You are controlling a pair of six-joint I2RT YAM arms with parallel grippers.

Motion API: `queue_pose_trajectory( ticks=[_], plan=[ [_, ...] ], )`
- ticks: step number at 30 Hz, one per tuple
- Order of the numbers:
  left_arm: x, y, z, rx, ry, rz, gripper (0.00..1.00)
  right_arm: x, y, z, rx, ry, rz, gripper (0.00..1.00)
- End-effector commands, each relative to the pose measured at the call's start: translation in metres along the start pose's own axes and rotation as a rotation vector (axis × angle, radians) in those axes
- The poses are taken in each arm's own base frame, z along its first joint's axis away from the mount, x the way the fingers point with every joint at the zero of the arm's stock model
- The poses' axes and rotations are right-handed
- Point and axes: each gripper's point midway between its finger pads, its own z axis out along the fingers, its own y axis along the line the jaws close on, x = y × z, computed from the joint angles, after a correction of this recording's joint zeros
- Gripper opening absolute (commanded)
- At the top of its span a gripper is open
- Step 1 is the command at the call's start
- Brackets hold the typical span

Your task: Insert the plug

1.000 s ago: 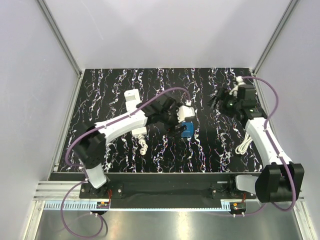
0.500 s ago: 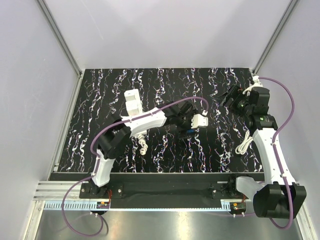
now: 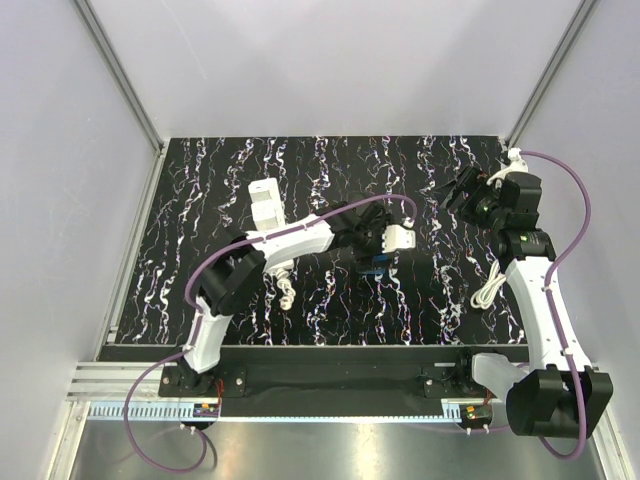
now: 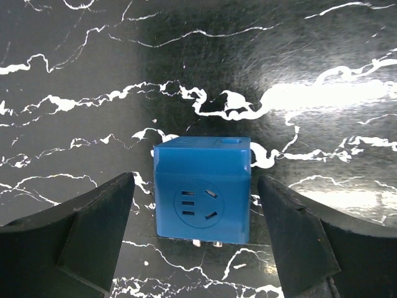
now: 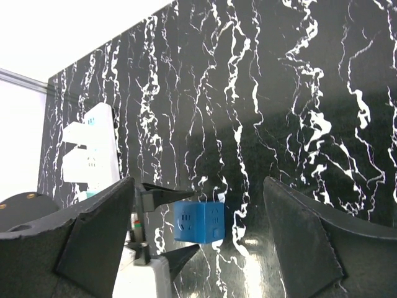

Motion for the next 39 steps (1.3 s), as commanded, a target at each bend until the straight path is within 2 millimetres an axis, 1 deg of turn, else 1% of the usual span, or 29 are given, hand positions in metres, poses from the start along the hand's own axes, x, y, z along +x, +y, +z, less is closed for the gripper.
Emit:
queue_pose_trajectory(
  ticks=[1,7,8,9,10,11,14,15,16,18,19,20,21,22,23,24,26,27,28,29,30,31,32,33,34,35,36,37,39],
  plan=[
    [0.004,0.008,0.008,-0.018,-0.006,0.021,0.84,-0.015,0.013,0.001,-0.055,-0.054,-0.038,0.92],
    [0.022,-0.001,0.012,0.026,0.004,-0.031,0.83,-0.03,0.017,-0.002,-0.05,-0.096,-0.056,0.93],
    [0.023,-0.001,0.012,0.031,-0.002,-0.035,0.77,-0.033,0.02,-0.002,-0.062,-0.103,-0.055,0.93],
    [0.024,0.0,0.01,0.049,-0.023,-0.06,0.71,-0.034,0.022,-0.002,-0.069,-0.102,-0.049,0.93],
    [0.023,0.002,0.007,0.056,-0.037,-0.074,0.6,-0.034,0.023,-0.002,-0.076,-0.101,-0.049,0.93],
    [0.022,0.004,0.004,0.056,-0.049,-0.089,0.41,-0.036,0.026,-0.002,-0.088,-0.106,-0.049,0.93],
    [0.01,0.005,-0.012,0.074,-0.099,-0.128,0.15,-0.038,0.035,0.0,-0.131,-0.104,-0.046,0.93],
    [0.004,0.002,-0.018,0.097,-0.126,-0.14,0.02,-0.04,0.038,-0.002,-0.143,-0.111,-0.041,0.92],
    [-0.004,0.005,-0.032,0.1,-0.149,-0.16,0.0,-0.042,0.041,-0.003,-0.156,-0.123,-0.041,0.92],
    [-0.017,0.003,-0.056,0.165,-0.224,-0.272,0.0,-0.051,0.065,-0.011,-0.279,-0.163,-0.105,0.89],
    [-0.029,0.005,-0.075,0.181,-0.268,-0.325,0.0,-0.061,0.082,-0.018,-0.353,-0.201,-0.148,0.87],
    [-0.034,0.005,-0.09,0.212,-0.29,-0.473,0.0,-0.069,0.099,-0.026,-0.416,-0.242,-0.194,0.85],
    [-0.032,0.014,-0.109,0.244,-0.331,-0.586,0.0,-0.072,0.112,-0.03,-0.462,-0.274,-0.265,0.84],
    [-0.036,0.012,-0.128,0.279,-0.367,-0.662,0.0,-0.072,0.127,-0.034,-0.512,-0.292,-0.325,0.84],
    [-0.041,0.006,-0.146,0.342,-0.398,-0.752,0.0,-0.066,0.161,-0.047,-0.619,-0.291,-0.417,0.85],
    [-0.043,0.002,-0.165,0.399,-0.444,-0.773,0.0,-0.061,0.174,-0.052,-0.669,-0.315,-0.573,0.87],
    [-0.052,-0.017,-0.201,0.41,-0.486,-0.778,0.0,-0.038,0.203,-0.077,-0.877,-0.302,-0.751,0.91],
    [-0.058,-0.025,-0.218,0.447,-0.525,-0.778,0.0,-0.031,0.21,-0.089,-0.964,-0.328,-0.853,0.91],
    [-0.069,-0.032,-0.238,0.443,-0.605,-0.711,0.0,-0.015,0.22,-0.113,-1.119,-0.327,-0.941,0.95],
    [-0.078,-0.04,-0.253,0.524,-0.619,-0.839,0.0,-0.004,0.22,-0.131,-1.193,-0.344,-1.007,0.96],
    [-0.086,-0.049,-0.267,0.59,-0.648,-0.846,0.0,0.004,0.222,-0.144,-1.257,-0.355,-1.057,0.98],
    [-0.096,-0.052,-0.28,0.552,-0.75,-0.711,0.0,0.02,0.22,-0.162,-1.364,-0.299,-1.077,0.98],
    [-0.105,-0.062,-0.294,0.633,-0.746,-0.857,0.0,0.025,0.221,-0.175,-1.401,-0.266,-1.077,0.98],
    [-0.111,-0.066,-0.304,0.641,-0.786,-0.852,0.0,0.029,0.218,-0.18,-1.42,-0.265,-1.112,0.98],
    [-0.118,-0.074,-0.318,0.626,-0.866,-0.722,0.0,0.042,0.211,-0.186,-1.452,-0.172,-1.066,0.98],
    [-0.124,-0.083,-0.33,0.715,-0.847,-0.828,0.0,0.045,0.21,-0.193,-1.457,-0.173,-1.069,0.98],
    [-0.128,-0.09,-0.342,0.708,-0.918,-0.696,0.0,0.048,0.209,-0.198,-1.467,-0.174,-1.072,0.98],
    [-0.131,-0.094,-0.349,0.739,-0.931,-0.696,0.0,0.053,0.208,-0.201,-1.473,-0.173,-1.072,0.98],
    [-0.135,-0.097,-0.351,0.808,-0.899,-0.787,0.0,0.057,0.208,-0.219,-1.494,-0.184,-1.084,0.99]
  ],
)
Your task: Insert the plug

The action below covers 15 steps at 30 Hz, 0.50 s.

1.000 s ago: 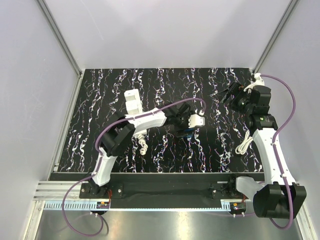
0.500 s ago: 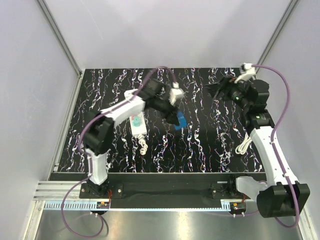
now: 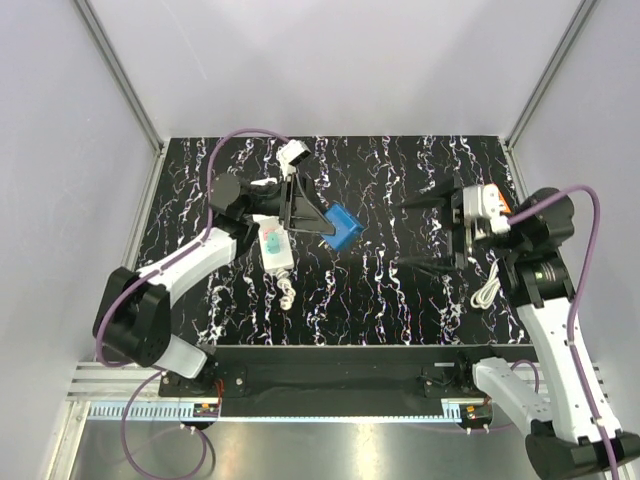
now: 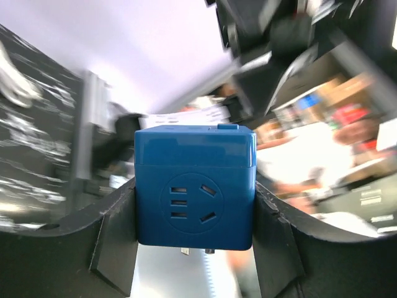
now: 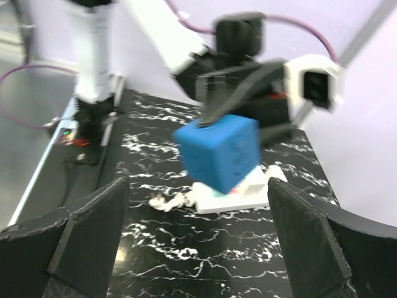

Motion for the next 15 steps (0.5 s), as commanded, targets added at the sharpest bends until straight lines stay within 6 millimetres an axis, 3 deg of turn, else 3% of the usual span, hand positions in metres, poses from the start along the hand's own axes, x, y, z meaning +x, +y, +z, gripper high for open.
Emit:
queue_pose_trajectory(
  ticks=[1,10,15],
  plan=[
    [0.018,-0.068,-0.004,0.195,0.057,0.133,0.0,-0.01,0.038,-0.003,-0.147,-0.021,-0.025,0.99],
    [0.041,-0.083,0.03,0.293,0.209,0.22,0.0,-0.004,0.042,0.001,-0.255,-0.02,0.145,1.0],
    [0.049,-0.076,0.043,0.316,0.295,0.318,0.0,0.006,0.03,0.005,-0.243,-0.014,0.174,1.0]
  ],
)
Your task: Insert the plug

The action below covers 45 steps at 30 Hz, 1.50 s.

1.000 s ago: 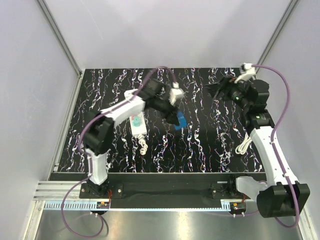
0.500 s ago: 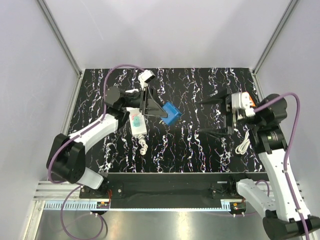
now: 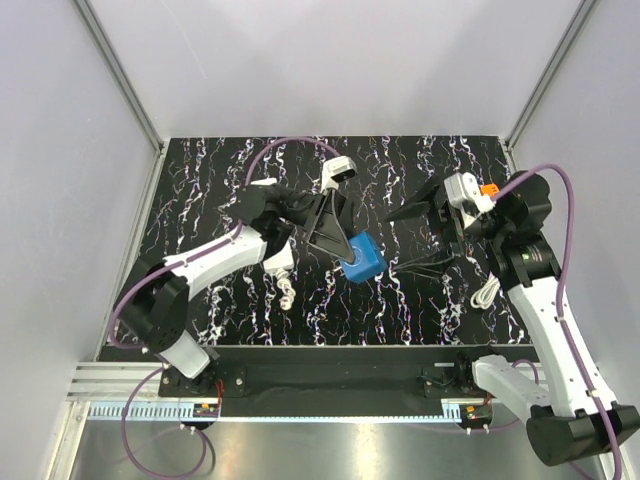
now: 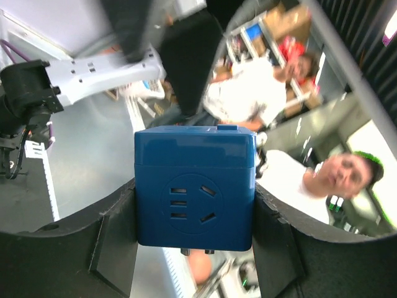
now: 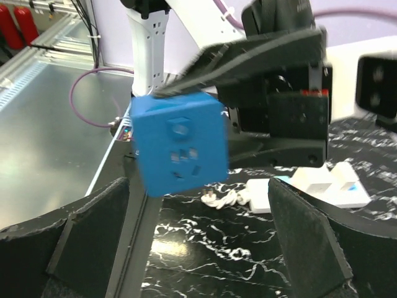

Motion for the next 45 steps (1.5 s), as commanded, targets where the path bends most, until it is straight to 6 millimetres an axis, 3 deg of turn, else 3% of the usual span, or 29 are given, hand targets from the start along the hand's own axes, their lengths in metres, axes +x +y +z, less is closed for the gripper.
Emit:
queue_pose_trajectory(
  ticks=[1,6,12,25,27,28,29,31,32,34,35,36,45],
  plan=[
    [0.012,-0.025,0.002,0.072,0.088,0.49,0.0,-0.012,0.013,0.001,-0.076,-0.008,-0.016,1.0],
    [-0.003,-0.013,0.006,0.061,0.128,0.478,0.0,-0.007,0.008,0.003,-0.105,-0.009,0.007,1.0],
    [-0.014,-0.002,0.01,0.056,0.152,0.463,0.0,0.003,0.018,0.01,-0.161,-0.016,0.023,1.0],
    [-0.022,-0.005,0.019,0.073,0.167,0.458,0.0,0.021,0.021,0.019,-0.204,-0.017,0.089,0.96],
    [-0.022,-0.007,0.02,0.074,0.17,0.458,0.0,0.022,0.019,0.019,-0.203,-0.016,0.103,0.8],
    [-0.023,-0.007,0.02,0.073,0.17,0.446,0.0,0.022,0.017,0.02,-0.203,-0.015,0.106,0.66],
    [-0.023,-0.006,0.02,0.071,0.172,0.44,0.01,0.021,0.016,0.02,-0.199,-0.015,0.105,0.46],
    [-0.023,-0.004,0.019,0.066,0.175,0.408,0.12,0.02,0.014,0.02,-0.174,-0.013,0.088,0.33],
    [-0.023,0.0,0.019,0.06,0.181,0.393,0.38,0.02,0.014,0.02,-0.163,-0.013,0.082,0.27],
    [-0.023,0.004,0.019,0.055,0.185,0.369,0.54,0.016,0.009,0.02,-0.119,-0.01,0.059,0.05],
    [-0.024,0.006,0.018,0.051,0.184,0.368,0.7,0.015,0.006,0.021,-0.095,-0.008,0.056,0.0],
    [-0.025,0.007,0.017,0.049,0.183,0.373,0.99,0.013,-0.002,0.021,-0.038,-0.004,0.05,0.0],
    [-0.07,0.0,-0.008,0.018,0.062,0.379,0.99,0.006,-0.035,0.016,0.192,0.011,0.069,0.0]
  ],
)
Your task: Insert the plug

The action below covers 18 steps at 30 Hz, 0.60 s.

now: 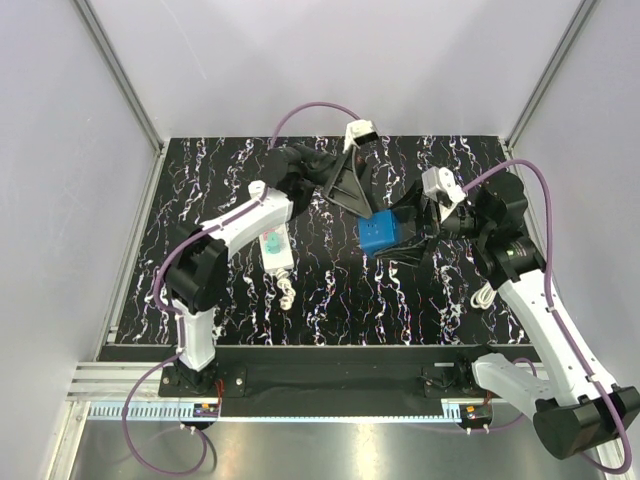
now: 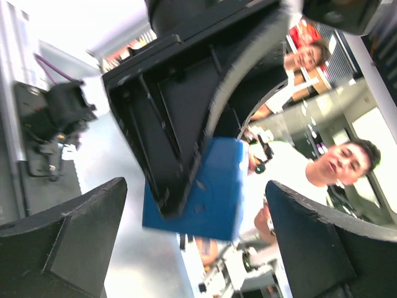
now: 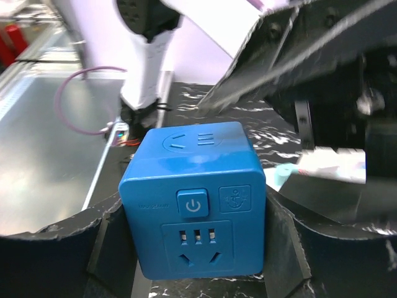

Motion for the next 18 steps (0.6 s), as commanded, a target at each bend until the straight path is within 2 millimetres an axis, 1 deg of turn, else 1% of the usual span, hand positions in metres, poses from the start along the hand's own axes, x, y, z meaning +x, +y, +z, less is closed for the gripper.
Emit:
queue_pose_trajectory(
  ticks=[1,3,7,9,10,11,12,13,14,15,16,17,18],
  plan=[
    [-0.001,-0.028,-0.011,0.026,-0.039,0.382,0.99,-0.024,-0.015,-0.004,0.138,-0.016,-0.054,0.0],
    [-0.004,-0.027,-0.014,0.03,-0.064,0.374,0.99,-0.024,-0.021,-0.006,0.192,-0.012,-0.057,0.0],
    [-0.006,-0.02,-0.025,0.013,-0.096,0.385,0.99,-0.026,-0.026,-0.014,0.28,-0.007,-0.071,0.0],
    [-0.014,-0.019,-0.035,0.005,-0.142,0.387,0.99,-0.021,-0.031,-0.017,0.328,0.006,-0.06,0.0],
    [-0.02,-0.016,-0.045,-0.009,-0.172,0.401,0.99,-0.021,-0.031,-0.019,0.348,0.006,-0.049,0.0],
    [-0.026,-0.017,-0.05,-0.011,-0.205,0.404,0.99,-0.02,-0.033,-0.021,0.371,0.005,-0.036,0.0],
    [-0.033,-0.015,-0.055,-0.022,-0.232,0.374,0.99,-0.017,-0.04,-0.024,0.426,0.008,-0.015,0.0],
    [-0.04,-0.011,-0.059,-0.043,-0.256,0.429,0.99,-0.018,-0.043,-0.028,0.473,-0.005,0.022,0.0],
    [-0.047,-0.015,-0.068,-0.068,-0.299,0.445,0.99,-0.017,-0.05,-0.032,0.528,-0.012,0.052,0.0],
    [-0.057,-0.002,-0.074,-0.111,-0.339,0.313,0.99,-0.012,-0.063,-0.042,0.634,-0.01,0.093,0.0],
    [-0.065,0.011,-0.08,-0.182,-0.359,0.452,0.99,-0.012,-0.067,-0.048,0.693,-0.027,0.152,0.0],
    [-0.074,0.025,-0.089,-0.292,-0.431,0.255,0.99,-0.011,-0.072,-0.053,0.749,-0.037,0.19,0.0],
    [-0.078,0.039,-0.098,-0.41,-0.461,0.253,0.99,-0.01,-0.085,-0.069,0.88,-0.044,0.228,0.0]
  ],
)
